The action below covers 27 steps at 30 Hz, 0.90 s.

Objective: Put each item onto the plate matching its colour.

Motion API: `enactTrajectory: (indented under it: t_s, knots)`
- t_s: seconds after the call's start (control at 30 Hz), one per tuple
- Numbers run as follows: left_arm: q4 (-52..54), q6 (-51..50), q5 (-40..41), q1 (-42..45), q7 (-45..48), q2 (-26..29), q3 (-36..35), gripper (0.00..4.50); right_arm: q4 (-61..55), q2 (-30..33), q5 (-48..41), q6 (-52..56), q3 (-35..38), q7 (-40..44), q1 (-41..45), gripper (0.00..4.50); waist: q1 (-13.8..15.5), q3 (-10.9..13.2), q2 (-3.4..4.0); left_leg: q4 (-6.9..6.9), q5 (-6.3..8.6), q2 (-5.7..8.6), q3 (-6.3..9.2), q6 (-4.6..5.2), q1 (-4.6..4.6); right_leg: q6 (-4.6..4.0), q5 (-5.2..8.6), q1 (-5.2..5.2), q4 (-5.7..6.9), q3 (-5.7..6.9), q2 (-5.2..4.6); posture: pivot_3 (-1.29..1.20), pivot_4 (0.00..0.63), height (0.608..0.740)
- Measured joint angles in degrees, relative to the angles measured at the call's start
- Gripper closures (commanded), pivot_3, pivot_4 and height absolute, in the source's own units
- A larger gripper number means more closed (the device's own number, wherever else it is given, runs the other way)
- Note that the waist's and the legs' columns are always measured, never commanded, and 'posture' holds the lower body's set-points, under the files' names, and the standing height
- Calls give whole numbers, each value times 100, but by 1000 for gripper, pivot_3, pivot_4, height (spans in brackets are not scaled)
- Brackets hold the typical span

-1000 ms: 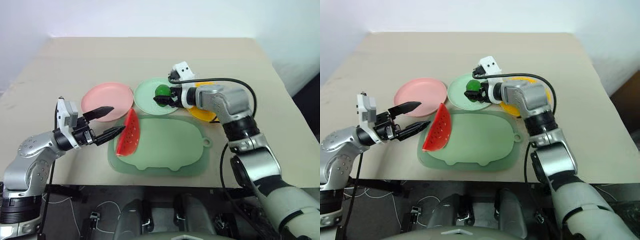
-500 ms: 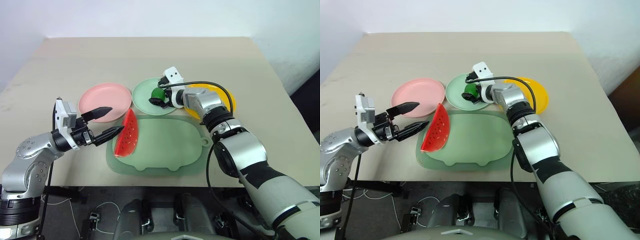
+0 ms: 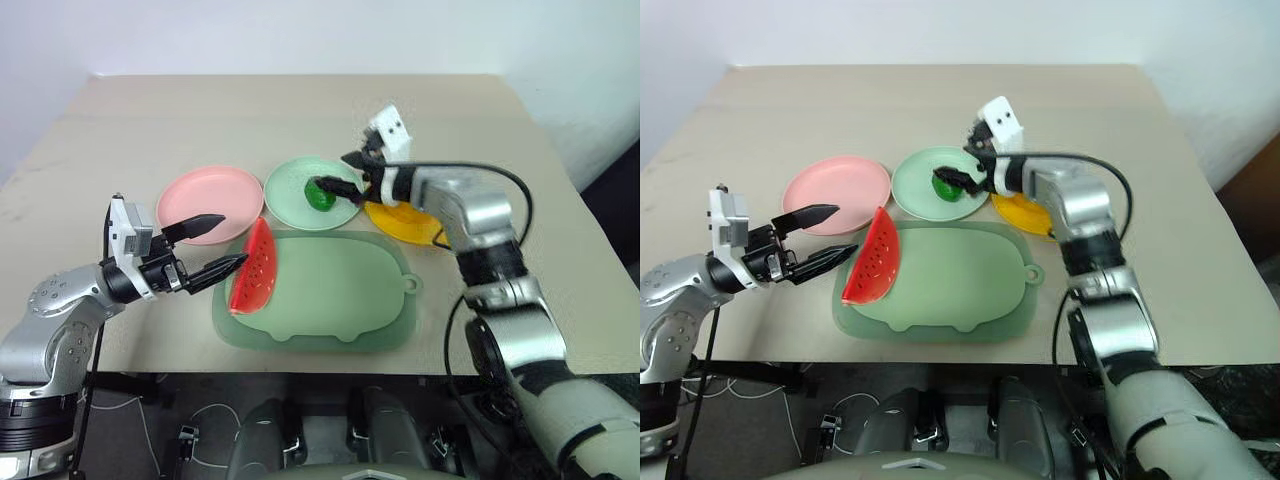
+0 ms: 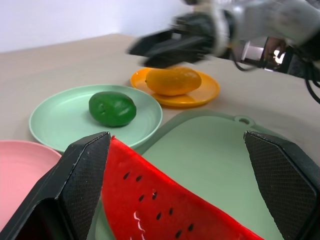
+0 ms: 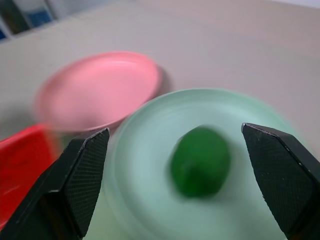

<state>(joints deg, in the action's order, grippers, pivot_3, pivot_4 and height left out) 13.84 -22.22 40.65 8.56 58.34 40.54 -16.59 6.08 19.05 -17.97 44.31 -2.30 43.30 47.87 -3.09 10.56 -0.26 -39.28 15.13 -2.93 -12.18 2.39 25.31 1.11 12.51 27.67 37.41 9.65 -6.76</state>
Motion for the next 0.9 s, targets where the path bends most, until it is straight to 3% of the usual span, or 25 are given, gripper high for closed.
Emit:
enactTrajectory:
  t_s: [0.27, 0.47, 0.73, 0.9]
  knots:
    - [55, 4, 0, -326, -114, 4, -139, 0, -3010, 526, -1454, 1260, 558, 25, -1671, 16, 70, -1, -2, 0, 1, 0, 4, -5, -10, -2, 1, -12, -9, 0, -1, 0, 150, 696]
    - [225, 6, -1, -357, -262, 2, -220, 0, -3169, 867, -1659, 1371, 495, -27, -1858, 16, 91, -1, -2, -2, 1, 2, 4, -5, -9, -3, 0, -19, -23, 0, -2, 0, 150, 696]
    - [493, 34, -62, -451, -458, -116, -198, 0, -3099, 1369, -1585, 679, 358, 274, -2090, 16, 108, -2, -3, -2, 1, 1, 4, -4, -12, -2, 0, -22, -23, 2, 0, 0, 150, 696]
    - [554, -13, -552, -468, -1134, -339, 132, 0, -3099, 1382, -1588, 532, 278, 252, -2089, 16, 111, -3, -5, -2, 1, 2, 5, -3, -18, -2, 0, -29, -23, 2, -1, 0, 150, 696]
